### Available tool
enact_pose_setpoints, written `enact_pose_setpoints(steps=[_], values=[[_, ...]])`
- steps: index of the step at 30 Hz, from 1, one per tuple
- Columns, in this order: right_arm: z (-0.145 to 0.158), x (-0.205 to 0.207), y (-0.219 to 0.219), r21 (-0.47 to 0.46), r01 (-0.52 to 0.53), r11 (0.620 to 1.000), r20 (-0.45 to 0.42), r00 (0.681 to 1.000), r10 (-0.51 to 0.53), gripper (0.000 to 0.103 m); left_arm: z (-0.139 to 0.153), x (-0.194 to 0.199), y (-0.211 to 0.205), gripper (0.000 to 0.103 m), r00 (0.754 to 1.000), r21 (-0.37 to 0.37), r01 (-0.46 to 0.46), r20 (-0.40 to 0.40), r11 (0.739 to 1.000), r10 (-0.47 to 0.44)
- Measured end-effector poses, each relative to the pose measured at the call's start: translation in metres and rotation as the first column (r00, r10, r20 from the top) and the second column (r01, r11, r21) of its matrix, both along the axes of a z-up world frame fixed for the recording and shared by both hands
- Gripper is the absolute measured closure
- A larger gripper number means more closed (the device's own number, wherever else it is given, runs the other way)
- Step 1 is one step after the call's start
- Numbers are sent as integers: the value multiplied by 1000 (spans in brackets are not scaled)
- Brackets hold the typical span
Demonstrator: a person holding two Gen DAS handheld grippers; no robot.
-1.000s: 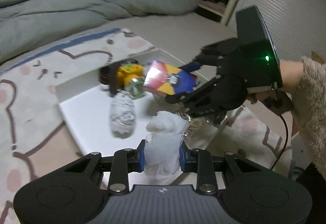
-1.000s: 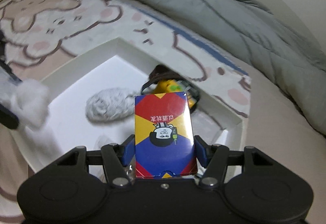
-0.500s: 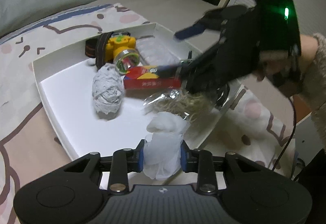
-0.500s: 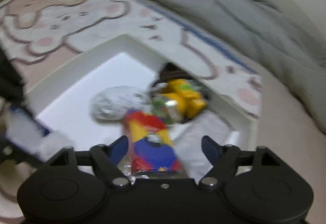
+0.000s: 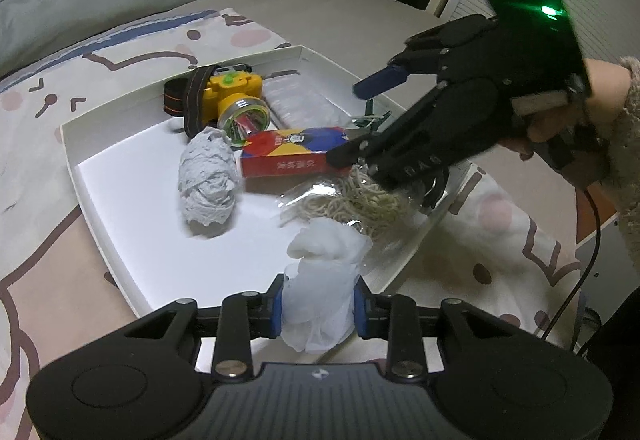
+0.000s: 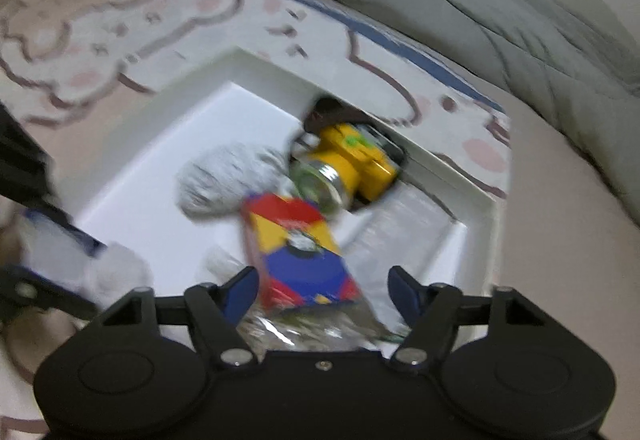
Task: Organize objects
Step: 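Lower the card box into the tray and open the right tool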
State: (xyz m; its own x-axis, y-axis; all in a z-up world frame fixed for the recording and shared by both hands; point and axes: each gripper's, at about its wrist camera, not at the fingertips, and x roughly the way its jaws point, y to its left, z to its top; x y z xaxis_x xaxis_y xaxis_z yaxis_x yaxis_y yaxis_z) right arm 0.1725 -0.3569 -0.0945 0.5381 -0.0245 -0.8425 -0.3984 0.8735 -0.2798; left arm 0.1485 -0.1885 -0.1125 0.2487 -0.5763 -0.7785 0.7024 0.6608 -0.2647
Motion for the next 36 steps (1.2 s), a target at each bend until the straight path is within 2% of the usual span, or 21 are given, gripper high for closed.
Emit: enact_pose_setpoints(steps=[3,5,9,12,14,15,18,20,22,23,25,28,30,34,36], values=[[-2,7,-12,-71,108,992,23,994,-107,36,0,1,1,69,1000,-5,-7,-4,1000,7],[-2,11,-21,-118,200,973,72,979,-192,48,-1,1,0,69,1000,-4,-8,-7,1000,8],[7,14,-43,33,292,956,75,953,-294,49,-2,1,-1,69,1000,-8,-9,-4,1000,9],[8,18,-50,99,352,931,59,932,-359,53,-1,0,-2,70,1000,-16,-6,2,1000,6],[6,22,-58,185,415,891,18,905,-425,66,-1,-1,-3,70,1000,-21,0,4,1000,0],[4,25,-63,248,461,852,-23,882,-471,68,-1,-1,-4,70,1000,-20,2,5,1000,-2],[-5,30,-71,364,555,748,-108,823,-558,69,-1,-1,-4,70,1000,-19,4,6,1000,-4],[-10,33,-68,353,587,729,-99,798,-595,67,-1,-1,-4,70,1000,-19,4,4,1000,-4],[-14,34,-65,348,588,730,-86,795,-600,63,-2,-1,-3,70,1000,-20,4,4,1000,-3],[-18,35,-64,365,580,728,-108,803,-586,67,-2,-1,-3,70,1000,-19,4,7,1000,-4],[-22,39,-60,381,569,729,-147,815,-560,68,-3,-2,-4,70,1000,-18,14,18,1000,-13],[-17,39,-41,360,475,803,-119,877,-466,68,-3,-4,-7,70,999,-14,36,42,999,-35],[-15,38,-32,364,439,821,-122,897,-425,69,-3,-6,-9,71,997,-15,51,56,999,-50],[-7,38,-29,351,445,824,-95,892,-441,68,-2,-6,-17,70,995,-31,75,73,997,-72],[-4,37,-31,355,449,820,-90,890,-448,68,-1,-5,-23,64,995,-35,60,76,998,-57]])
